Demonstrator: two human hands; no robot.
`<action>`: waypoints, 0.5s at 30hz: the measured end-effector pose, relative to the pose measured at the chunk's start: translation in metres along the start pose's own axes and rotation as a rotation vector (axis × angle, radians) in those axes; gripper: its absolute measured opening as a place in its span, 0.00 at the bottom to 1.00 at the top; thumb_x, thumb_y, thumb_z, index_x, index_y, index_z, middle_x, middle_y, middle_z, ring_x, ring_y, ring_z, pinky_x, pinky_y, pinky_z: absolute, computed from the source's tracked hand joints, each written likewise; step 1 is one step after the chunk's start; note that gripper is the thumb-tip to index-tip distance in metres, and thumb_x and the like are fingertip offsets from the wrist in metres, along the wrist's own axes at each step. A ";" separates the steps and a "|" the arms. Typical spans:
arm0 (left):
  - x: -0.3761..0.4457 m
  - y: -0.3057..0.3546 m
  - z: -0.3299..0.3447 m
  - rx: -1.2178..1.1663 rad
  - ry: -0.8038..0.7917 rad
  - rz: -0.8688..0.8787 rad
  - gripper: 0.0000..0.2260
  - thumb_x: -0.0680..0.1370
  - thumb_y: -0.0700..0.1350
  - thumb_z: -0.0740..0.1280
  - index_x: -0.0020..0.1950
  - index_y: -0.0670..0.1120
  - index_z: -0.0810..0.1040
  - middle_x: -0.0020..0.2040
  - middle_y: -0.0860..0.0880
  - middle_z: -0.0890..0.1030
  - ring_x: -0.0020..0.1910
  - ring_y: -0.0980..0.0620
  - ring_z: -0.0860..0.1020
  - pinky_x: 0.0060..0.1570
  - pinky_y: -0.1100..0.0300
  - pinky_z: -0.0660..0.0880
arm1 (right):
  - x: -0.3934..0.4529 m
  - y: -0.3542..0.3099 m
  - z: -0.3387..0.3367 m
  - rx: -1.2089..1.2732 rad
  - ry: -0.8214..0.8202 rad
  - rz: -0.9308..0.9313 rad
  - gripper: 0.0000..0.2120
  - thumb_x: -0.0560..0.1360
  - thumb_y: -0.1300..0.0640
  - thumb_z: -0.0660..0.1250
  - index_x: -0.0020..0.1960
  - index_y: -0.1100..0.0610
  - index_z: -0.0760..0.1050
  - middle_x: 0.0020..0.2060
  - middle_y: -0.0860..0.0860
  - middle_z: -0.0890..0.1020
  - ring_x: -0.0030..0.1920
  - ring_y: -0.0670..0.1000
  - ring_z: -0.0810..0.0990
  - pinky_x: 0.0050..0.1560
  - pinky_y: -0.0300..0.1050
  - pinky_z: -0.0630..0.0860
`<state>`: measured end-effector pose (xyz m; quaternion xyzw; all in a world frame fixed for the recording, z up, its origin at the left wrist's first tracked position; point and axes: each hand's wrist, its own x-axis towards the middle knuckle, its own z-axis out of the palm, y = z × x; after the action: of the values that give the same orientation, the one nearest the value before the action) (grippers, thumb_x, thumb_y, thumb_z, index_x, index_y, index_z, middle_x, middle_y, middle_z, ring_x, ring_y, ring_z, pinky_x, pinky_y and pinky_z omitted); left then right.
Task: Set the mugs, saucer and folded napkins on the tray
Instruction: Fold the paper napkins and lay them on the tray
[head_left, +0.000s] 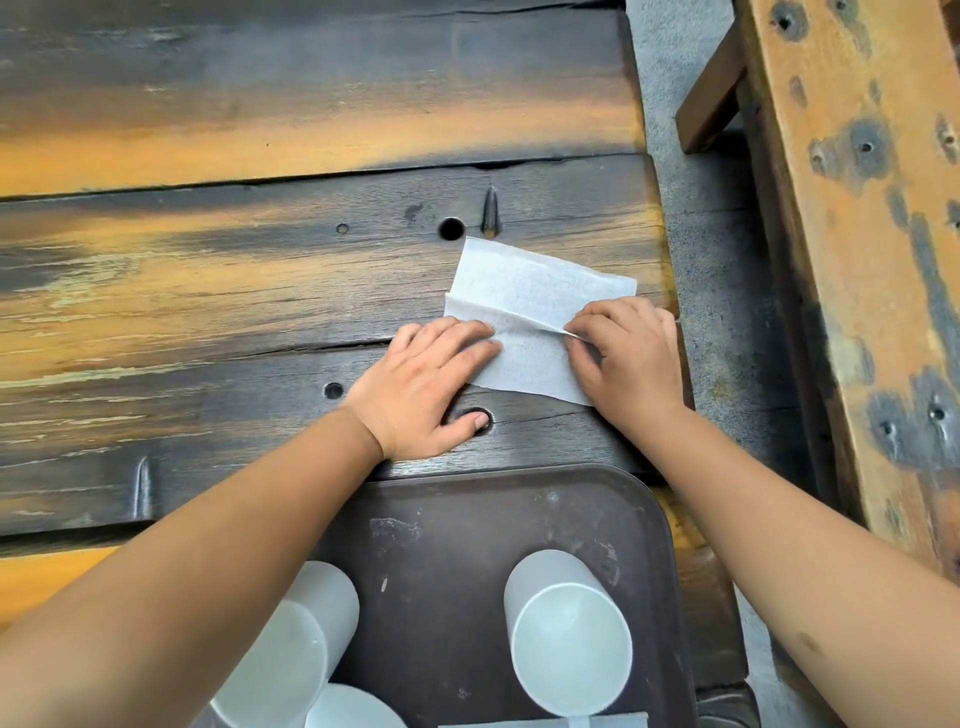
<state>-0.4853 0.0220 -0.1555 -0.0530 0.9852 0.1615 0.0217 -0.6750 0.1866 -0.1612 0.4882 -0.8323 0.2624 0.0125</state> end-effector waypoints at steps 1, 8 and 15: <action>-0.001 -0.001 0.000 -0.080 0.043 -0.041 0.31 0.73 0.61 0.62 0.70 0.44 0.67 0.69 0.44 0.69 0.67 0.43 0.66 0.62 0.44 0.64 | -0.001 0.001 0.001 0.006 0.003 -0.016 0.02 0.72 0.56 0.71 0.42 0.54 0.81 0.43 0.47 0.82 0.46 0.55 0.78 0.47 0.50 0.66; 0.025 -0.005 -0.006 -0.224 0.345 -0.366 0.31 0.71 0.59 0.67 0.70 0.48 0.65 0.67 0.46 0.65 0.65 0.46 0.63 0.61 0.54 0.57 | -0.003 0.005 0.003 0.054 0.020 -0.104 0.04 0.74 0.56 0.69 0.44 0.55 0.81 0.45 0.48 0.82 0.48 0.55 0.78 0.46 0.51 0.68; 0.032 -0.015 -0.015 -0.314 0.304 -0.256 0.09 0.74 0.50 0.70 0.49 0.47 0.82 0.56 0.51 0.79 0.59 0.45 0.71 0.55 0.53 0.59 | -0.002 0.009 -0.001 0.131 -0.060 -0.044 0.06 0.73 0.54 0.70 0.47 0.55 0.80 0.47 0.48 0.83 0.51 0.55 0.77 0.51 0.49 0.66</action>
<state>-0.5159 -0.0001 -0.1480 -0.2039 0.9253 0.2985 -0.1147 -0.6813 0.1917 -0.1649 0.5139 -0.8023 0.3013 -0.0387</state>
